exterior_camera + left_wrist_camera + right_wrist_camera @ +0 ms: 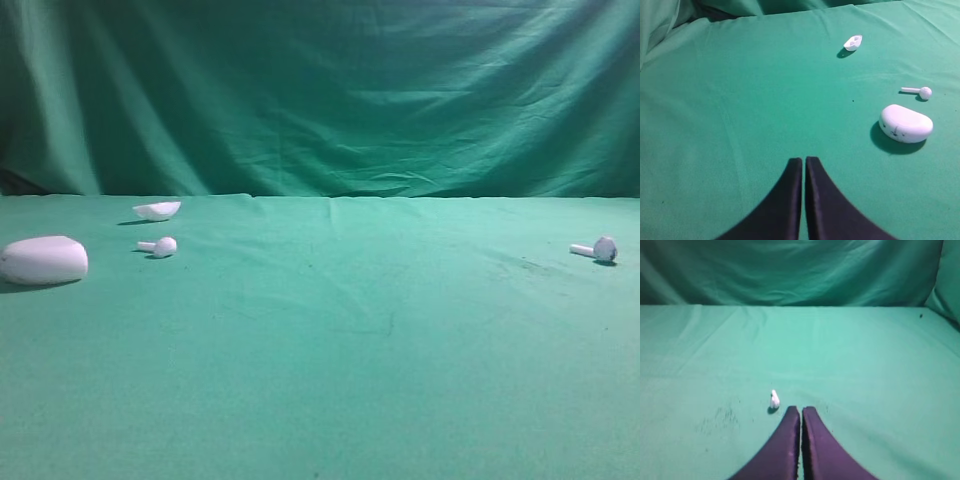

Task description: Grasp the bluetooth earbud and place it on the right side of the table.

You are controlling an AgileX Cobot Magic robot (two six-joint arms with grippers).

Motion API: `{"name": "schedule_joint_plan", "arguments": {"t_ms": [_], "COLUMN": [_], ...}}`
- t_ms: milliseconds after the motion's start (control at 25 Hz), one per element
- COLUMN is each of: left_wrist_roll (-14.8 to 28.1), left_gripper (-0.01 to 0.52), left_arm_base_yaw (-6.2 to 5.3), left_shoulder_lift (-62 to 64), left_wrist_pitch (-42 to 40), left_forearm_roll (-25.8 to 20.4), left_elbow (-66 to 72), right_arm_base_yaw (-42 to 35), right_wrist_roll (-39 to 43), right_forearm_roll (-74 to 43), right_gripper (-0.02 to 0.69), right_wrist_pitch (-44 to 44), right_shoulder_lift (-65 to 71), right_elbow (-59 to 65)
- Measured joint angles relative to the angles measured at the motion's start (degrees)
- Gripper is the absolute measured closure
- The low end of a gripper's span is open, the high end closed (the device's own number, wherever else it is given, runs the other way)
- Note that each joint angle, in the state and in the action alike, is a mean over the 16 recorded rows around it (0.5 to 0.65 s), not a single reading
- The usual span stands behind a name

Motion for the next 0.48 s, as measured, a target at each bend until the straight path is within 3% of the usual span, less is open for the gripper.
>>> {"name": "schedule_joint_plan", "arguments": {"t_ms": [480], "left_wrist_roll": [0.0], "left_gripper": [0.514], "left_arm_base_yaw": [0.0], "left_shoulder_lift": [0.0], "left_wrist_pitch": [0.0], "left_forearm_roll": [0.0], "left_elbow": [0.0], "right_arm_base_yaw": [0.0], "right_wrist_roll": [1.0], "right_forearm_roll": [0.0], "right_gripper": [0.665], "right_wrist_pitch": [4.9], "right_shoulder_lift": [0.0], "right_elbow": [0.5]}}
